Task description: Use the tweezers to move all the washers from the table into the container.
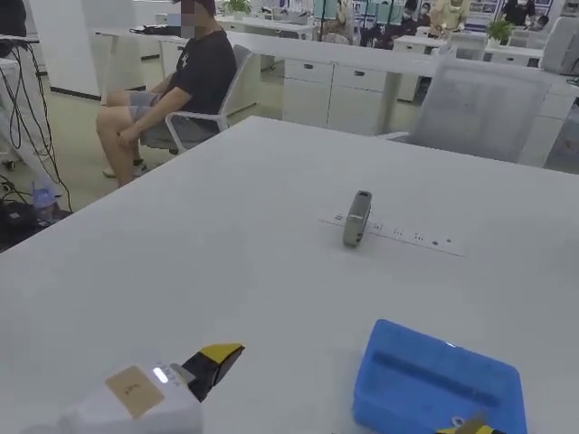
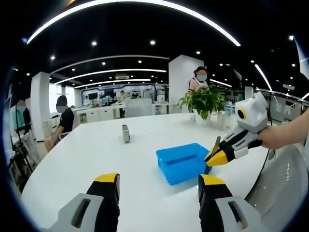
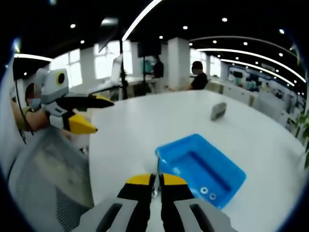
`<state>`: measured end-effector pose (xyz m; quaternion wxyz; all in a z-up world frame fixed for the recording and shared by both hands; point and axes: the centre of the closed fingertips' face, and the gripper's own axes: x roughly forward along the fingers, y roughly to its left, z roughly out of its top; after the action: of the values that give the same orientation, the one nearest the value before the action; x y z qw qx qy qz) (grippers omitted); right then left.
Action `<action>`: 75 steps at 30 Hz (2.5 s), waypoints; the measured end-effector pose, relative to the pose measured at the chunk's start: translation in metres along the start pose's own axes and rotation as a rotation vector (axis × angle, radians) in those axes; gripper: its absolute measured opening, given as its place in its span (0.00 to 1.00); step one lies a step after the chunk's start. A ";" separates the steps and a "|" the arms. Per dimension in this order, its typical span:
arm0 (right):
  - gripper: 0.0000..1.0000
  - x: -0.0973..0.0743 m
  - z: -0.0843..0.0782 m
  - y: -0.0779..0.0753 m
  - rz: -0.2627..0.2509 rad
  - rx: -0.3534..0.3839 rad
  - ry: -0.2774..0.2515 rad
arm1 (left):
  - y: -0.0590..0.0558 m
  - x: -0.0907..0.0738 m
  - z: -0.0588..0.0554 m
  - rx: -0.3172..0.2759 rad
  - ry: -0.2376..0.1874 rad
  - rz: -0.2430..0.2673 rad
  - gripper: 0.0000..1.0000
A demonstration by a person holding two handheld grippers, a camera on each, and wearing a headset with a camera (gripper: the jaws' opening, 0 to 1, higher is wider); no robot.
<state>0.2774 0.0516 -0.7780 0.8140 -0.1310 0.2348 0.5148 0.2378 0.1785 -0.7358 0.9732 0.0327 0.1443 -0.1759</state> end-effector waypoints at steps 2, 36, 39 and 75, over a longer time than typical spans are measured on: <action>0.02 -0.004 0.007 -0.004 -0.010 0.015 -0.026 | 0.000 0.000 0.000 0.000 0.001 -0.002 0.66; 0.02 0.026 0.005 -0.092 -0.131 0.134 -0.020 | -0.002 0.001 -0.003 0.004 0.019 -0.015 0.62; 0.02 0.029 0.002 -0.093 -0.131 0.136 -0.010 | -0.002 0.001 -0.004 0.007 0.021 -0.016 0.62; 0.03 0.008 0.029 -0.072 -0.099 0.104 -0.119 | -0.003 0.000 0.002 -0.022 -0.013 -0.020 0.64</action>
<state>0.3526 0.0396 -0.7589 0.8568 -0.0692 0.2054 0.4679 0.2378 0.1754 -0.7338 0.9726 0.0194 0.1401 -0.1844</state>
